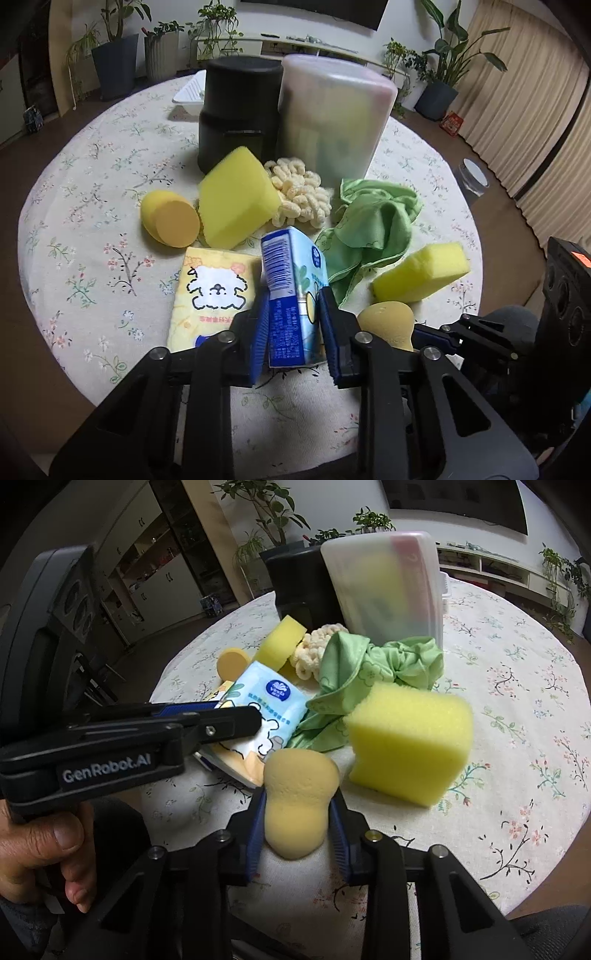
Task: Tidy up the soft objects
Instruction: 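Carry the blue tissue pack and tan sponge over the white tray, then open both tools to release the tissue pack and sponge into the tray, then move both tools back toward the remaining objects on the table, then grasp the yellow tissue pack with the left tool while the right tool grasps a yellow sponge, then carry the yellow tissue pack and yellow sponge over the white tray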
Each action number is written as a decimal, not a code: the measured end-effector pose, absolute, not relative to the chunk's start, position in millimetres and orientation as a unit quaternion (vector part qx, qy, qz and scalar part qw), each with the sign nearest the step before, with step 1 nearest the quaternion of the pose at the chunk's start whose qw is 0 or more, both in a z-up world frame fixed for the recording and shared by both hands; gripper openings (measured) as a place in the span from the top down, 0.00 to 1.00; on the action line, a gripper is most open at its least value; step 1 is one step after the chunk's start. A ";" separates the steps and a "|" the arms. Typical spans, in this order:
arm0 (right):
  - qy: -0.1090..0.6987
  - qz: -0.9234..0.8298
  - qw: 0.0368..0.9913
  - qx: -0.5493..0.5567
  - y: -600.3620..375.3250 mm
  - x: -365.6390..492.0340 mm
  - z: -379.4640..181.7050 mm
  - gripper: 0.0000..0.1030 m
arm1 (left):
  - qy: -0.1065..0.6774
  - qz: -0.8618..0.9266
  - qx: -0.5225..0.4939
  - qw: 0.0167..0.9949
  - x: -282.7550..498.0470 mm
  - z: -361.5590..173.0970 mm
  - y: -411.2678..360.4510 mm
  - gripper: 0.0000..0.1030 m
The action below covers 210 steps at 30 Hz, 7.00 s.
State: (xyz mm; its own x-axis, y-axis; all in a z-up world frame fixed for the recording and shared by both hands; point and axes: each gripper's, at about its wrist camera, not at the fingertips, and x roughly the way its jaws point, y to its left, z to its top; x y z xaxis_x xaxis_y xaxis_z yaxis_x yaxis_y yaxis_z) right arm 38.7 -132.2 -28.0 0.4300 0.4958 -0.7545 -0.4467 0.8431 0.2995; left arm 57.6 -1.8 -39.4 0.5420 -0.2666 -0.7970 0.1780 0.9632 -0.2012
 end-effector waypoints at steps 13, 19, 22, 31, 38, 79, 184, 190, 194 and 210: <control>0.433 0.291 0.853 0.030 -152.8 16.7 18.0 0.67 | 0.430 -0.126 -0.059 0.892 26.2 -7.0 25.4 0.78; 0.425 0.284 0.859 0.029 -164.2 20.4 39.1 0.67 | 0.415 -0.117 -0.061 0.900 19.4 4.2 41.7 0.78; 0.420 0.275 0.864 0.028 -173.7 27.5 49.4 0.67 | 0.407 -0.111 -0.065 0.905 21.7 9.8 52.4 0.78; 0.389 0.247 0.887 0.016 -203.8 77.2 84.4 0.67 | 0.373 -0.078 -0.057 0.923 55.7 39.8 89.3 0.78; 0.397 0.230 0.888 0.013 -225.6 149.7 93.3 0.67 | 0.363 -0.060 -0.038 0.929 116.9 63.9 121.0 0.78; 0.517 0.299 0.795 -0.105 -130.9 461.9 -15.6 0.60 | 0.468 -0.137 0.051 0.872 399.7 -25.9 74.4 0.72; 0.419 0.129 0.898 -0.039 -154.5 71.1 -42.4 0.49 | 0.463 -0.009 -0.001 0.887 62.3 -81.8 26.2 0.24; 0.415 0.142 0.898 -0.036 -155.1 67.8 -42.1 0.62 | 0.447 -0.034 -0.002 0.894 56.0 -76.4 20.9 0.52; 0.411 0.150 0.898 -0.042 -151.5 61.6 -40.2 0.64 | 0.444 -0.036 -0.023 0.895 53.6 -73.9 28.5 0.52; 0.426 0.197 0.882 -0.036 -166.4 46.7 6.2 0.65 | 0.426 -0.070 -0.003 0.902 27.1 -17.5 27.1 0.52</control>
